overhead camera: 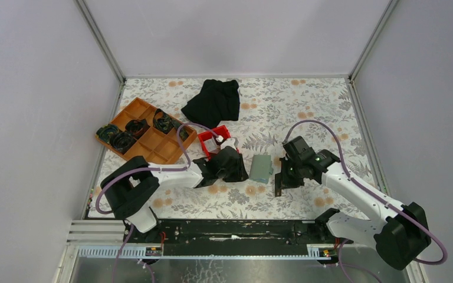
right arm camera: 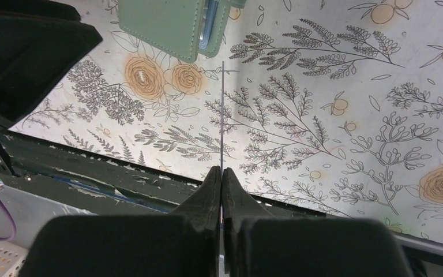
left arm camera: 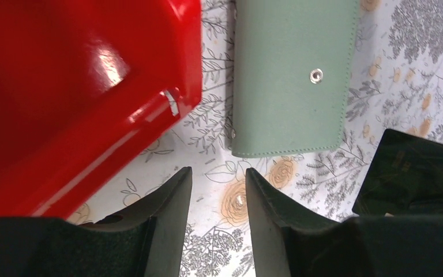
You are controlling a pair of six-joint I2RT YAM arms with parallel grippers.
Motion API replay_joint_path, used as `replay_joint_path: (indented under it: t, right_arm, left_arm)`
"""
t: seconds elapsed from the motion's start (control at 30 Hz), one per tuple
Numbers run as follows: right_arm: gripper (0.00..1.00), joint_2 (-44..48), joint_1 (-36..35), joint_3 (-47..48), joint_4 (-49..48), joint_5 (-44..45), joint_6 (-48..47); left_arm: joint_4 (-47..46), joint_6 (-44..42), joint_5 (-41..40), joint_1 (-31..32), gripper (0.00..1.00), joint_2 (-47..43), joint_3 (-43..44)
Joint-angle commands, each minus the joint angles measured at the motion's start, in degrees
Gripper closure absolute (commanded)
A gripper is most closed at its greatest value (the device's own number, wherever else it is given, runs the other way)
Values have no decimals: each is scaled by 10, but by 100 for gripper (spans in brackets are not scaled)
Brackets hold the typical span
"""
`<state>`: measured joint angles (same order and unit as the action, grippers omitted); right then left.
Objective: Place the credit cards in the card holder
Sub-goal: Open the card holder at the center of the board.
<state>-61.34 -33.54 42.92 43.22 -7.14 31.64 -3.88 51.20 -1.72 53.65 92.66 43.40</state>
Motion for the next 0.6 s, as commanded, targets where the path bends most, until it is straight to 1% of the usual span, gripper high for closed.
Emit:
replay_joint_path:
  t: [0.0,0.17,0.57]
  right_arm:
    - [100,-21,-9,-5,-34,-11,4]
    - [100,-47,-12,-18,-74,-21,7]
    - [100,-129,-15,-1,-124,-25,-8]
  left_arm:
    - [7,-9,-45,3,53,13,8]
    - [14,-18,-46,3,53,34,23]
    - [24,-36,-50,3,53,72,53]
